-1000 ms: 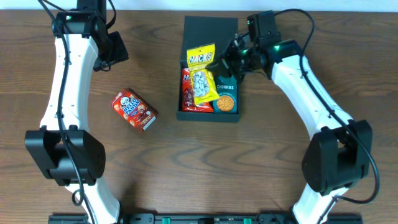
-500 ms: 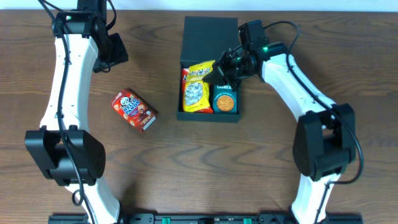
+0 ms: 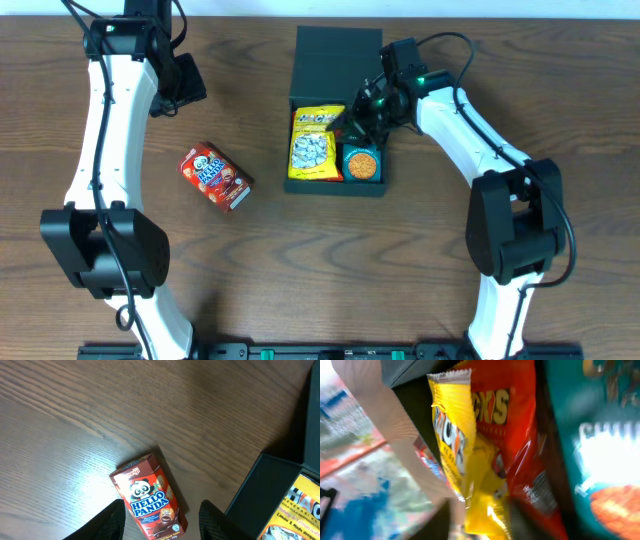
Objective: Pack container
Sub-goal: 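Push the yellow bag down into the box with the right gripper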
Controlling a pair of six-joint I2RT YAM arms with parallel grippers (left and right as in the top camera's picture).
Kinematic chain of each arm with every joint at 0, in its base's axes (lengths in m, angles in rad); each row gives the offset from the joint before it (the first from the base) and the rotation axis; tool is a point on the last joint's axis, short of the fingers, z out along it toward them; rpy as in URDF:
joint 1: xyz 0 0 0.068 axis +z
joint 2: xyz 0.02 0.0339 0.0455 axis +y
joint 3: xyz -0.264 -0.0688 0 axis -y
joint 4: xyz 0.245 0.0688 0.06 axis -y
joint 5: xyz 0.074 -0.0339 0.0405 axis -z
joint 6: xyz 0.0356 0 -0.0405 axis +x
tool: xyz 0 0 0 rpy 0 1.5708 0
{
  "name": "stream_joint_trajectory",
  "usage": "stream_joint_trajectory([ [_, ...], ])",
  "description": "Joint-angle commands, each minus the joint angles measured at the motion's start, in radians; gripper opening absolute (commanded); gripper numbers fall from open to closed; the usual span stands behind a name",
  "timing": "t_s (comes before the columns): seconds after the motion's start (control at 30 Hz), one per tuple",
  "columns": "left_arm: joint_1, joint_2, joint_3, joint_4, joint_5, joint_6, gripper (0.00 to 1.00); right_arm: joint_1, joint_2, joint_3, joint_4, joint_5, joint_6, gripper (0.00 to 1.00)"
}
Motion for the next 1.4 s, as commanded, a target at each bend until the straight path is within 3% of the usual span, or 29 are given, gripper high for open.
stream_joint_trajectory([
  [0.0,0.007,0.003,0.008,-0.006,-0.022,0.014,0.49,-0.008,0.007,-0.004,-0.007,0.041,-0.129,0.51],
  [0.13,0.007,0.003,0.008,-0.008,-0.021,0.014,0.49,-0.027,-0.001,-0.001,-0.01,0.042,-0.165,0.58],
  [0.3,0.007,0.003,0.008,-0.011,-0.021,0.014,0.5,-0.045,-0.05,0.022,-0.01,0.04,-0.278,0.54],
  [0.33,0.007,0.003,0.008,-0.011,-0.021,0.014,0.5,-0.045,-0.065,0.029,-0.01,0.041,-0.315,0.45],
  [0.4,0.007,0.003,0.008,-0.011,-0.021,0.014,0.5,-0.04,-0.111,0.043,-0.01,0.041,-0.42,0.06],
  [0.43,0.007,0.003,0.008,-0.011,-0.021,0.014,0.5,-0.036,-0.127,0.045,-0.008,0.041,-0.454,0.01],
  [0.53,0.007,0.003,0.008,-0.009,-0.021,0.014,0.5,-0.014,-0.172,0.045,-0.006,0.02,-0.568,0.01],
  [0.6,0.007,0.003,0.008,-0.008,-0.021,0.014,0.5,-0.004,-0.172,0.045,0.001,-0.093,-0.611,0.01],
  [0.9,0.007,0.003,0.008,-0.011,-0.021,0.01,0.49,0.002,-0.003,0.044,0.024,-0.371,-0.614,0.01],
  [1.17,0.007,0.003,0.008,-0.011,-0.021,0.01,0.5,0.007,0.122,0.044,-0.02,-0.374,-0.613,0.01],
  [1.37,0.007,0.003,0.008,-0.011,-0.021,0.01,0.49,0.014,0.153,0.044,-0.088,-0.26,-0.609,0.01],
])
